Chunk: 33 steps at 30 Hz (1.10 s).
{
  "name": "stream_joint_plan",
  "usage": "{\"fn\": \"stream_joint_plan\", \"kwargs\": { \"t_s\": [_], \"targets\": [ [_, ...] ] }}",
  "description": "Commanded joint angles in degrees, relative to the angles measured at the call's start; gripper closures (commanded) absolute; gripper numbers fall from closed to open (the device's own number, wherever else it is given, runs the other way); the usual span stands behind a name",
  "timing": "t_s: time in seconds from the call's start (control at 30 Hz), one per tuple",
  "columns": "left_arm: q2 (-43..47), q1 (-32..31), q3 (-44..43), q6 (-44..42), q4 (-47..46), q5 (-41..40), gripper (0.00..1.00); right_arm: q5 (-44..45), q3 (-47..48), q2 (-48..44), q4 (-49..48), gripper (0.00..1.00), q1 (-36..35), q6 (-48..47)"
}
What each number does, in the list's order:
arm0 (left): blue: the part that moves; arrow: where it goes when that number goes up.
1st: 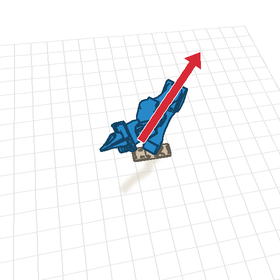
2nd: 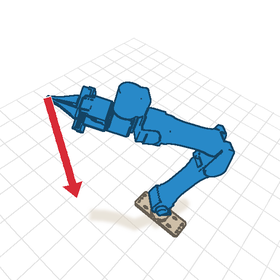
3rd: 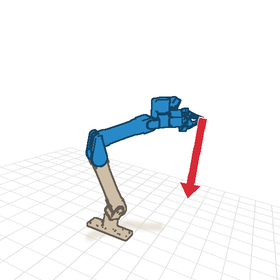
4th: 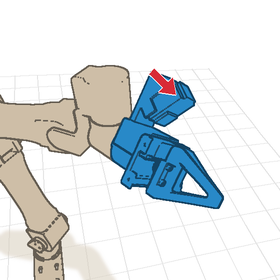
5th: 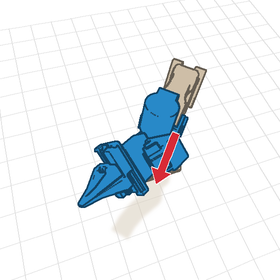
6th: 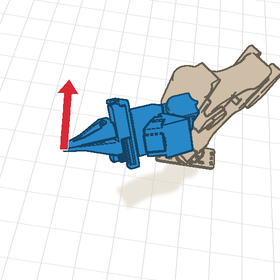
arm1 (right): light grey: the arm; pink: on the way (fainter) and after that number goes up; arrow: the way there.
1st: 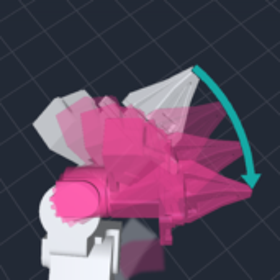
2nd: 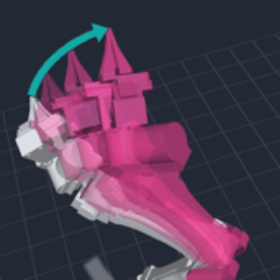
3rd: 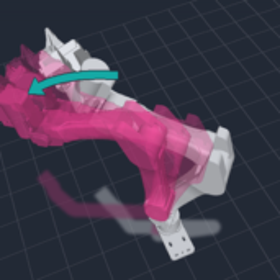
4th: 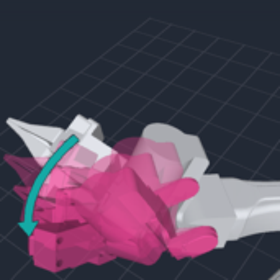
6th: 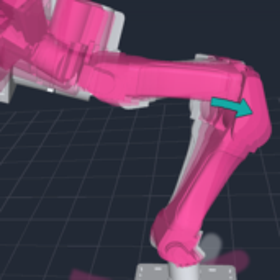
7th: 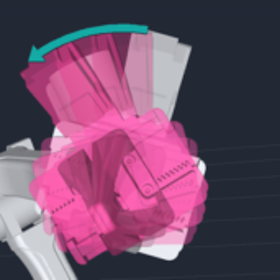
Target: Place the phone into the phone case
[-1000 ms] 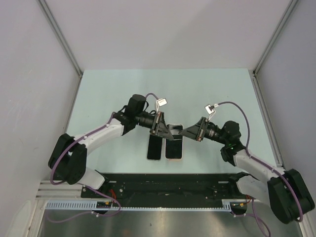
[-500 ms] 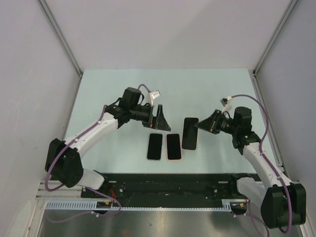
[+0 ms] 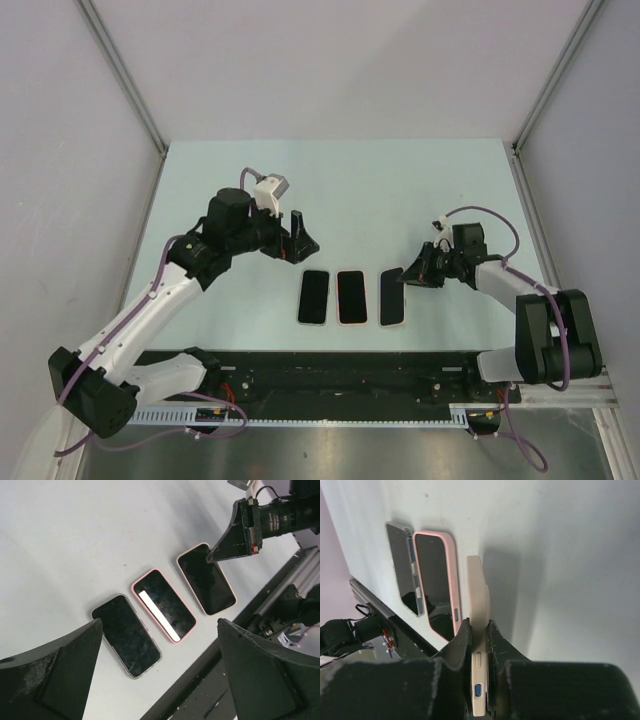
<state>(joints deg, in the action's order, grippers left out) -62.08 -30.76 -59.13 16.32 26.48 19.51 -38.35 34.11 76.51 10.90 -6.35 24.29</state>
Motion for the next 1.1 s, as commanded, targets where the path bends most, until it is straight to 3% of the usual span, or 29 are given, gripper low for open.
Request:
{"fn": "stream_joint_plan", "kwargs": {
  "t_s": [0.0, 0.13, 0.17, 0.33, 0.37, 0.47, 0.6, 0.77, 1.07],
  "targets": [
    [1.26, 0.18, 0.86, -1.55, -2.4, -4.91, 0.0, -0.32, 2.72, 4.69, -5.62, 0.98, 0.98, -1.36],
    [1.35, 0.18, 1.21, -1.55, -2.75, -5.36, 0.0, 0.2, 3.85, 8.65, -5.54, 0.91, 2.22, -1.53],
    [1.27, 0.18, 1.21, -1.55, -2.75, -5.18, 0.0, 0.81, 4.38, 8.92, -4.75, 0.82, 2.39, -1.62],
    [1.18, 0.18, 1.04, -1.29, -2.93, -5.27, 0.0, 4.24, 7.9, 6.2, 1.83, 0.61, 2.75, -2.32],
    [1.26, 0.18, 0.95, -1.2, -2.93, -5.18, 0.0, 5.03, 8.51, 5.06, 3.07, 0.52, 2.75, -2.41],
    [1.79, 0.18, 0.6, -0.59, -3.01, -5.18, 0.0, 10.12, 10.53, 0.32, 8.6, 0.35, 2.75, -3.02],
    [3.37, 0.18, 0.16, 0.82, -3.1, -4.92, 0.0, 11.71, 12.91, -7.93, 14.32, 0.21, 2.75, -2.76],
    [7.41, 0.18, -0.37, 3.28, -3.71, -5.0, 0.0, 11.89, 14.76, -23.93, 17.93, 0.0, 2.66, 0.57],
    [19.36, 0.18, 2.43, 4.78, -8.89, -5.88, 0.0, 12.85, 16.52, -42.13, 21.09, 0.0, 2.48, 7.43]
  ]
}}
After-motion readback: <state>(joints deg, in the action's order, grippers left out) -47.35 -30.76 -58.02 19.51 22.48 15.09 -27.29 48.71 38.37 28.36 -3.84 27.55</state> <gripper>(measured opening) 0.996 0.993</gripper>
